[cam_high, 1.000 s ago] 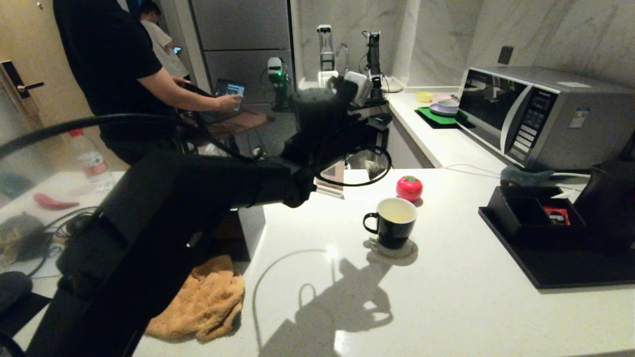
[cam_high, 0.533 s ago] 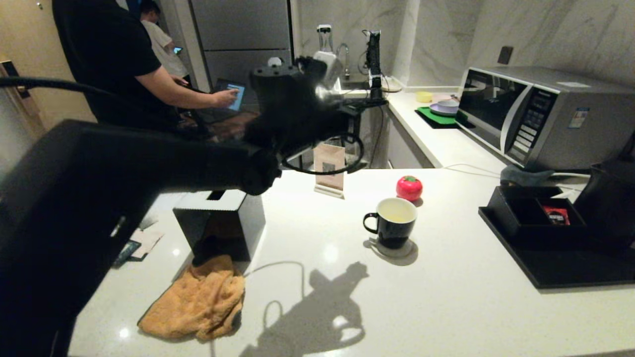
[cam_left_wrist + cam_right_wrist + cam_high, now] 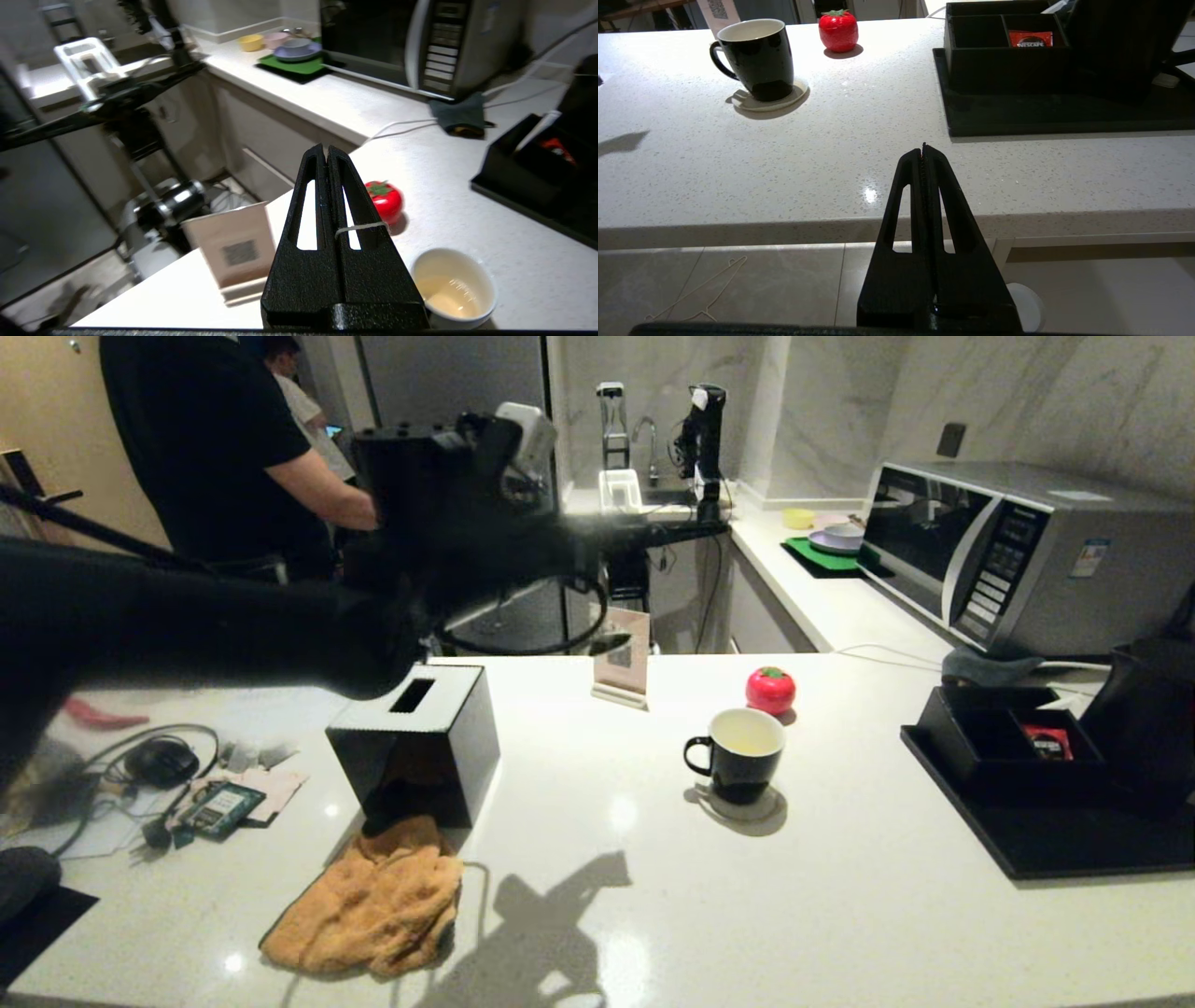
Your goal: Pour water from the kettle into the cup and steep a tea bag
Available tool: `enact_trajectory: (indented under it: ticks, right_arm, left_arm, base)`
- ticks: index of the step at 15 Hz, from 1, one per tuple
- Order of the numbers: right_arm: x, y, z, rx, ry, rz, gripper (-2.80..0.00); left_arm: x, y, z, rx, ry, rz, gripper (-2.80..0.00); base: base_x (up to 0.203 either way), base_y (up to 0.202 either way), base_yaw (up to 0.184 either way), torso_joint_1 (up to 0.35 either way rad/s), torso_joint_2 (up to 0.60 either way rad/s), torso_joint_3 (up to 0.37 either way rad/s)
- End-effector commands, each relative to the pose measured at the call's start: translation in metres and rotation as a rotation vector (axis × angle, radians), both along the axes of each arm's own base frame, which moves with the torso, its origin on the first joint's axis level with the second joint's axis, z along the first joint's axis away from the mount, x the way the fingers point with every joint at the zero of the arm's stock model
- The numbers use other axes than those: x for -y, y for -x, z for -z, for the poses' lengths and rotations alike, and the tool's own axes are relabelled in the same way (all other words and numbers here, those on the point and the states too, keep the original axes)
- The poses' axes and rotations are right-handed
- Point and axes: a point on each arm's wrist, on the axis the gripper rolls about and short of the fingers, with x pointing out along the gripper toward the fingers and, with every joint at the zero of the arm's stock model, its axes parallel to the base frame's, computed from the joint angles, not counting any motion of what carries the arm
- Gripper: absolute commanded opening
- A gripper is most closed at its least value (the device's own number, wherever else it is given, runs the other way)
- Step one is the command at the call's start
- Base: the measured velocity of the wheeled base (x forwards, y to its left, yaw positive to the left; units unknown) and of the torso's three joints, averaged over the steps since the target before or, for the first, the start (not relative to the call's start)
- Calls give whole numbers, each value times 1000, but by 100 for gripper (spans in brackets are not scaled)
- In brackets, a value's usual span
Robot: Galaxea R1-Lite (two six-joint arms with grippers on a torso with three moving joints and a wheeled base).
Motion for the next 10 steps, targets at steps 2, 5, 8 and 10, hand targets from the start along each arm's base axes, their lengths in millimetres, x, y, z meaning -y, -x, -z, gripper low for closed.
enact_trajectory:
  ticks: [2, 5, 8, 10]
  right_arm:
    - [0, 0, 0, -1, 0, 1, -280]
    - [0, 0, 0, -2, 0, -1, -280]
    - [0, 0, 0, 0, 0, 1, -280]
    - [0, 0, 0, 0, 0, 0, -280]
  left_arm:
    - [-30, 15, -18, 27, 9, -51, -280]
    - [-54, 17, -23, 37, 10, -108, -280]
    - [-70, 19, -17, 11, -2, -145, -280]
    - [-76, 22, -7, -21, -16, -156, -280]
  base:
    - [0, 0, 0, 0, 0, 0]
    - [0, 0, 0, 0, 0, 0]
    - [0, 0, 0, 0, 0, 0]
    - [0, 0, 0, 0, 0, 0]
